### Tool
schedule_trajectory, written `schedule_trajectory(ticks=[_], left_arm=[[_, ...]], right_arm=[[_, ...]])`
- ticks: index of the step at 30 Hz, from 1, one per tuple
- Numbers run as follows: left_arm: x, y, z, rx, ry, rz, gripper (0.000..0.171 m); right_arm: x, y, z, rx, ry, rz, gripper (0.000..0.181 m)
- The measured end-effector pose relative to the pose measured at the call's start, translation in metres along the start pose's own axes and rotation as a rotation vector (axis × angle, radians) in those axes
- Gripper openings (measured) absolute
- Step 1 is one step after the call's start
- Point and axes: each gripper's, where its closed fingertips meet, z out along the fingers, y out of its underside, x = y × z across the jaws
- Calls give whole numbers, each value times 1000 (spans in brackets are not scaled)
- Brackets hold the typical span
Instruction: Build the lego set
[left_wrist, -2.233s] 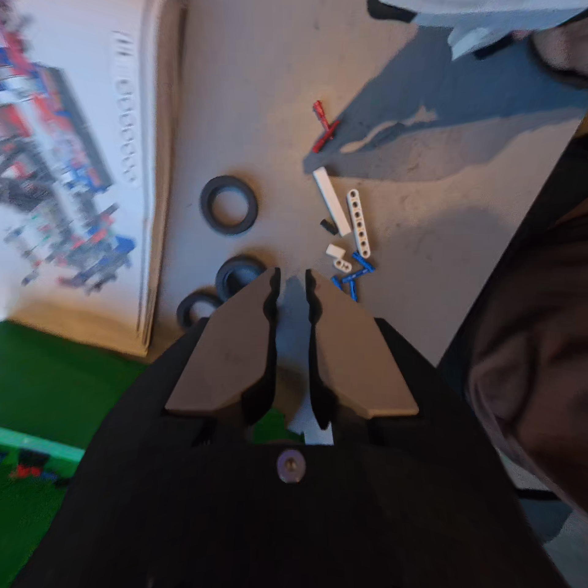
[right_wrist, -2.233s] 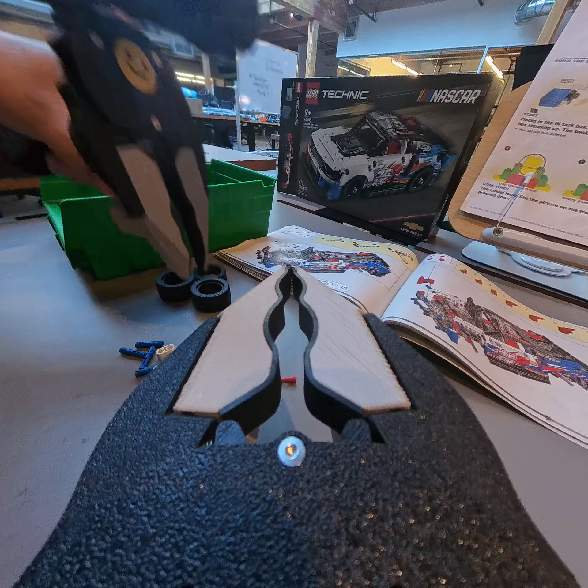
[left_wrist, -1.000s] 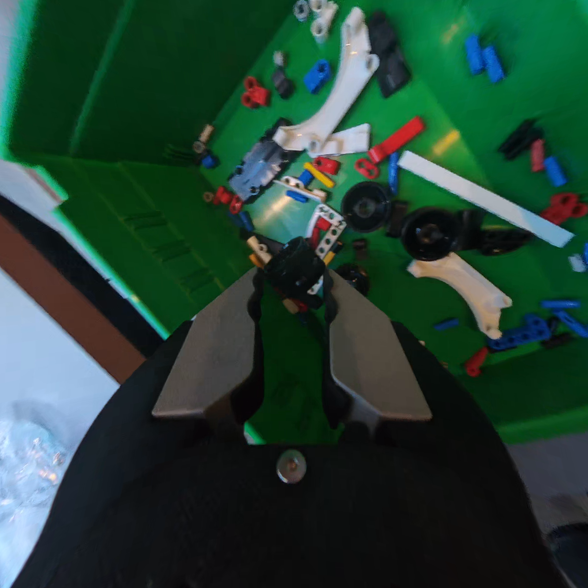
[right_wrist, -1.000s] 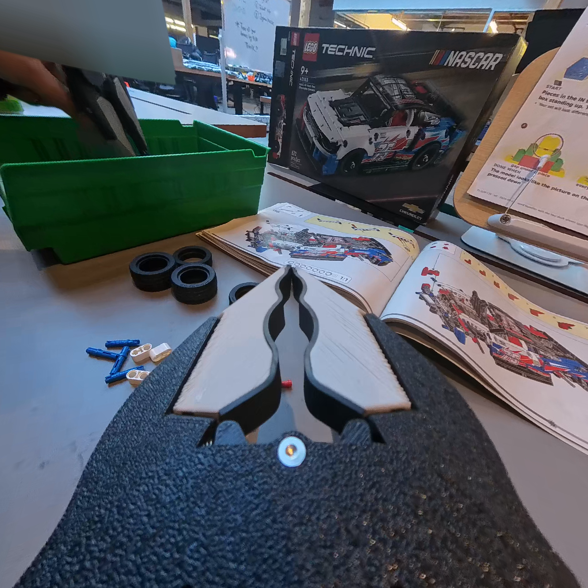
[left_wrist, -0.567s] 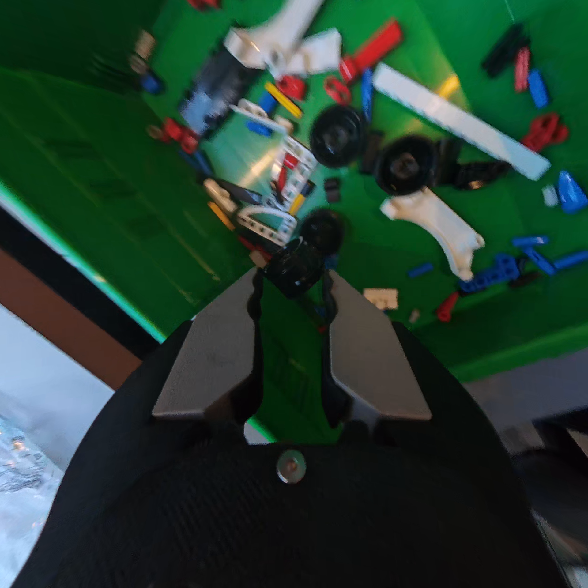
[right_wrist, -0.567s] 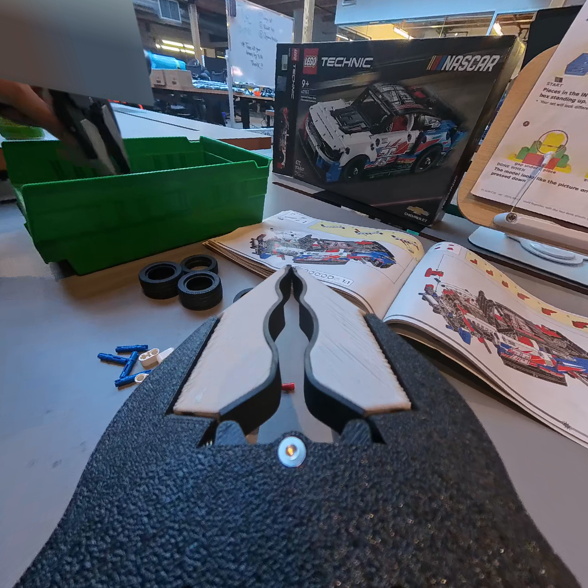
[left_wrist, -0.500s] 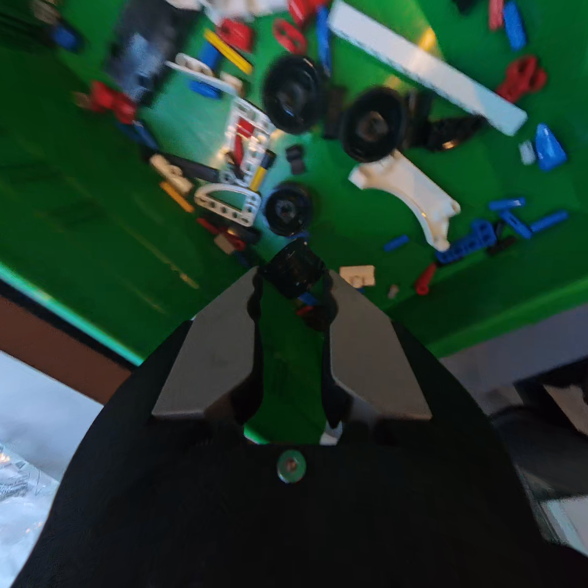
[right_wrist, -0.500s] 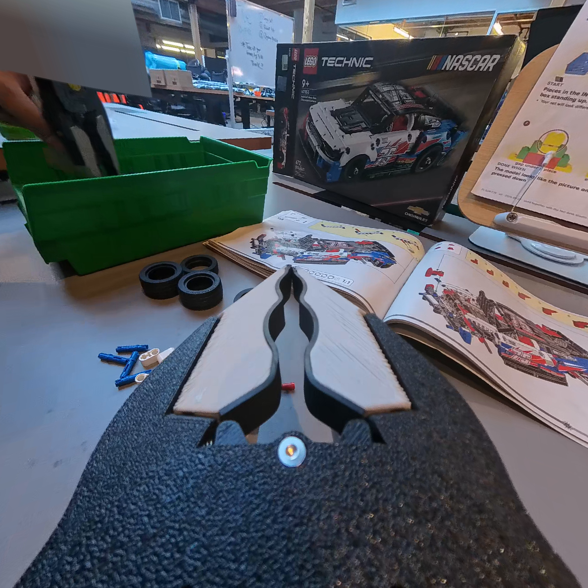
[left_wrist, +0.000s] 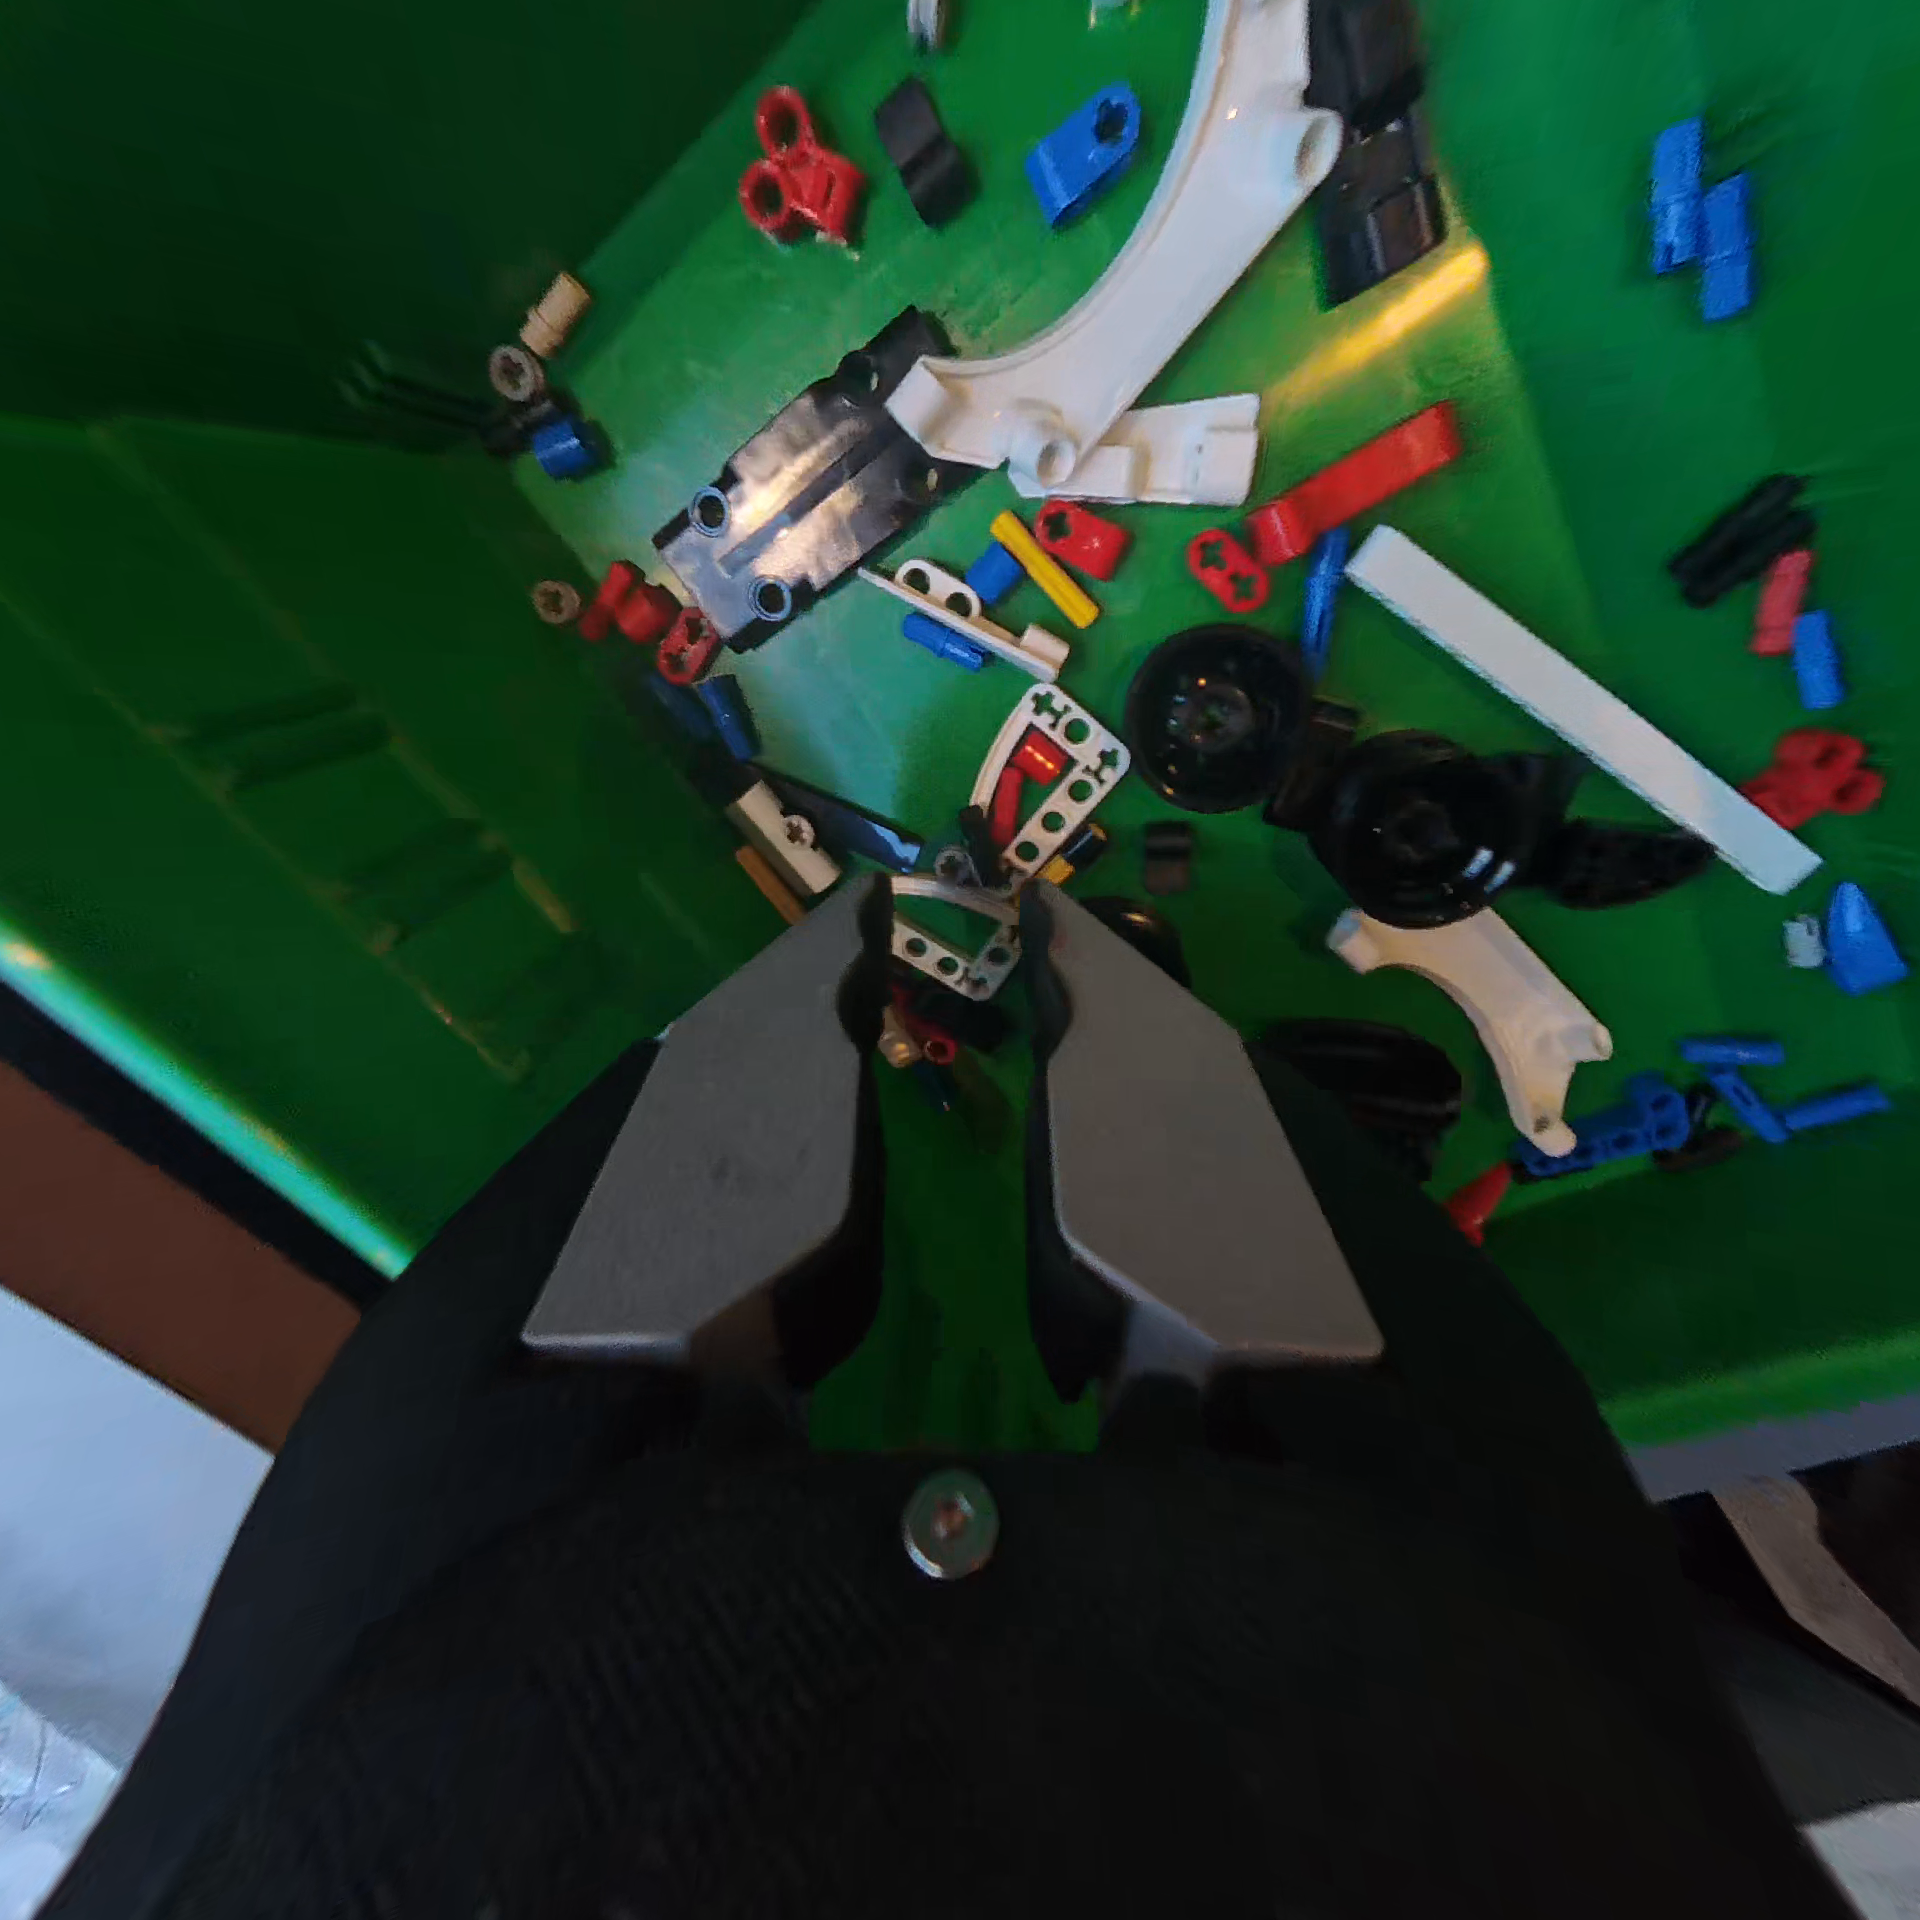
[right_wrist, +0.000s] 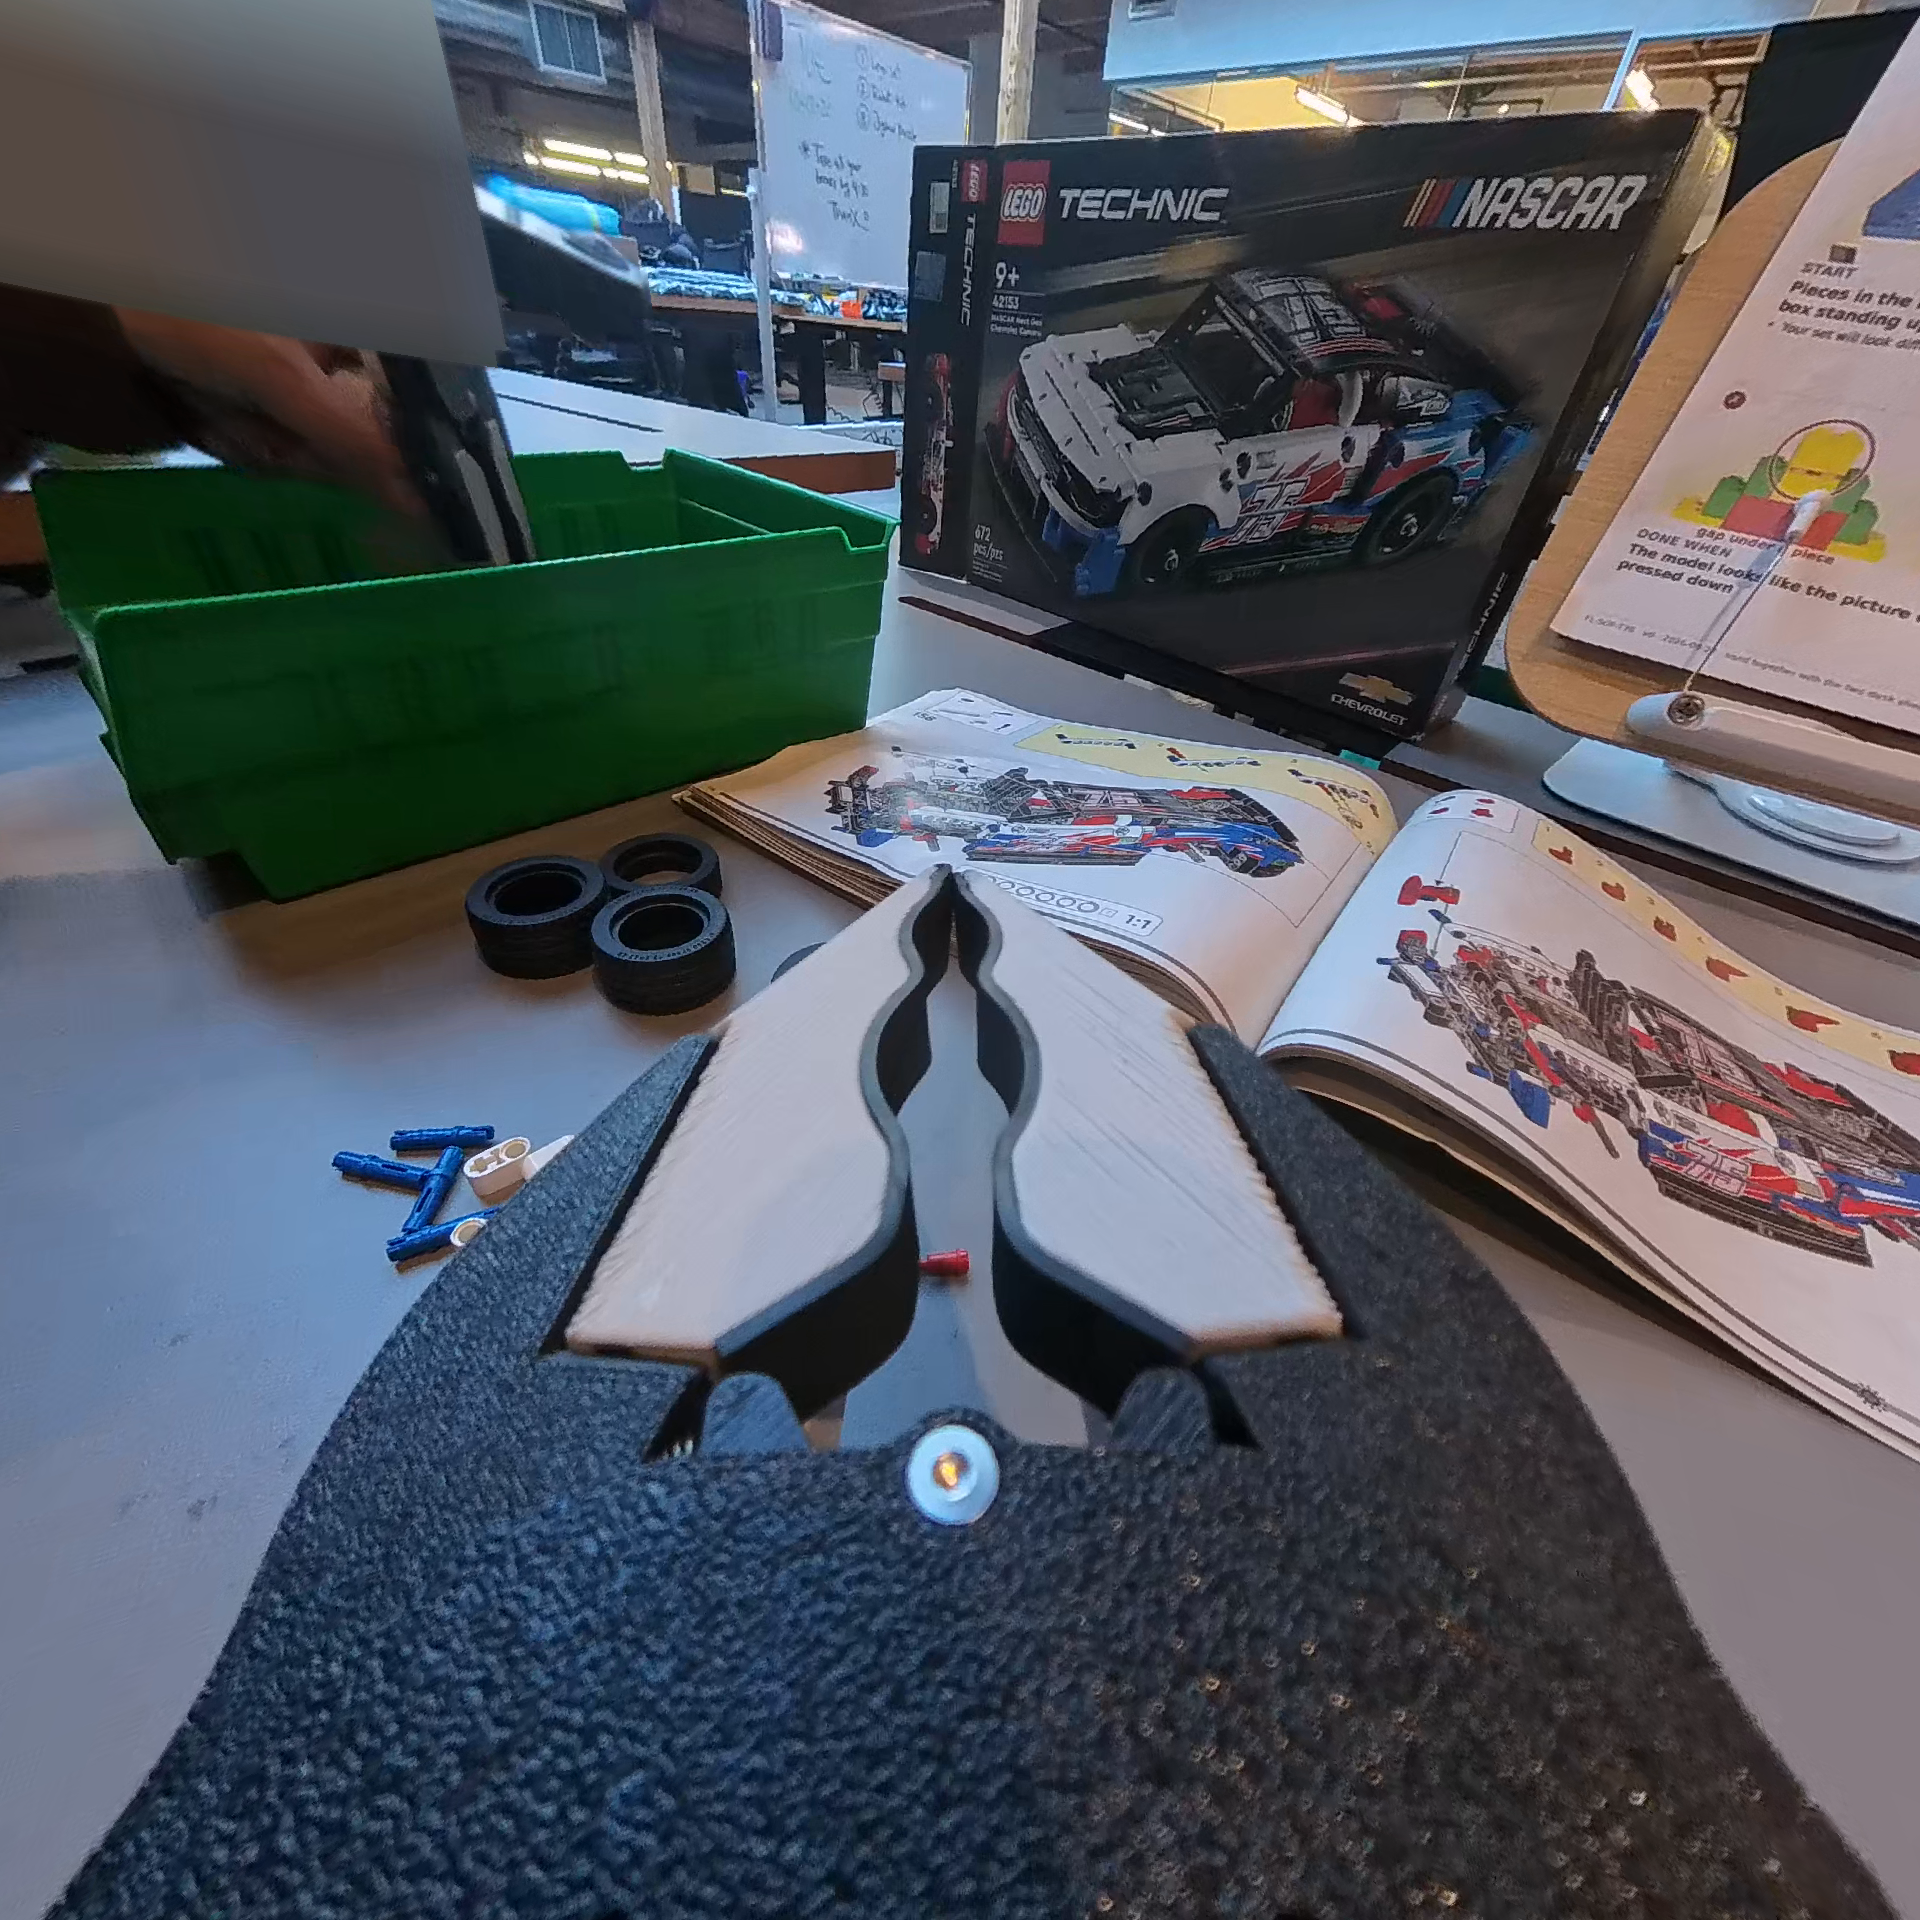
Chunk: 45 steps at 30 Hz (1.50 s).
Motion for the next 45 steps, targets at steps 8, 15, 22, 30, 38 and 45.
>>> schedule_trajectory(ticks=[8, 15, 22, 30, 38, 45], left_arm=[[3, 3, 10, -69, 22, 11, 5], [5, 2, 6, -60, 1, 42, 2], [10, -9, -48, 87, -73, 43, 2], [153, -73, -114, 374, 107, 300, 2], [292, -100, -63, 230, 295, 562, 2], [315, -101, -18, 104, 313, 577, 2]], right_arm=[[1, -1, -1, 9, -10, 21, 0], [1, -2, -2, 20, -21, 36, 0], [-1, -2, -2, 17, -36, 41, 0], [-4, -3, -1, 20, -39, 26, 0], [-2, -4, -7, 30, -41, 50, 0], [1, -3, -15, 31, -37, 55, 0]])
